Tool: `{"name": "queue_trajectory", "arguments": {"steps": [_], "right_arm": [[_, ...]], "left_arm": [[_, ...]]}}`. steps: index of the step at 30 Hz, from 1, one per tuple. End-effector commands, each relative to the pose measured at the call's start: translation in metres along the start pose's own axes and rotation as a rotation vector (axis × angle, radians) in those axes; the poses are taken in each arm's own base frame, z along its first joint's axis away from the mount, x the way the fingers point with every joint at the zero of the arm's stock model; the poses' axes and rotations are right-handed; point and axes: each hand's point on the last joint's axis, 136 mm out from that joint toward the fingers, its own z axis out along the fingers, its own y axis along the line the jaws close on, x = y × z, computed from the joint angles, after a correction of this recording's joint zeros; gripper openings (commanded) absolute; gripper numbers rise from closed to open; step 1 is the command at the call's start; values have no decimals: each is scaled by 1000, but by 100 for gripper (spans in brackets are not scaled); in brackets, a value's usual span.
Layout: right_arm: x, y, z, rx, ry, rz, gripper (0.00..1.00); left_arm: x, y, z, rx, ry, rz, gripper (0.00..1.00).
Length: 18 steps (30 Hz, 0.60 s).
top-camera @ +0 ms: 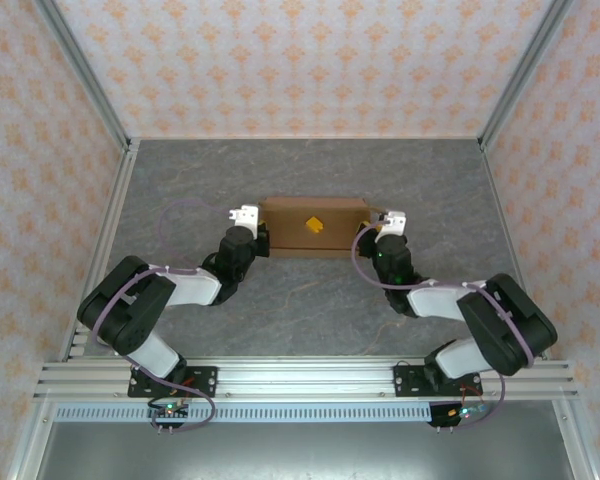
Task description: Fold the paper box
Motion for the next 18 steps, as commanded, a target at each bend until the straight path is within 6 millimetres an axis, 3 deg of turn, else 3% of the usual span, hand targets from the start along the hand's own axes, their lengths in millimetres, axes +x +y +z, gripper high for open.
{"name": "queue_trajectory", "arguments": {"steps": [1,4,9,12,14,18], "right_arm": [[0,-2,-13,-4,27,8,47],[6,-6,-26,-4,68,23,57],[10,-8,-55,-40,138,71,58],[-16,-8,-82,-40,129,61,58],[-46,-5,-97,-37,102,35,59],[-92,15,-102,-50,111,-45,61]], "left_arm": [[27,14,-3,-72,76,36,1],[25,16,-4,-85,71,30,1],[23,17,-4,-99,70,28,2],[24,16,-4,-100,73,27,5],[25,16,-4,-99,74,24,6],[25,13,-3,-93,76,25,11]]}}
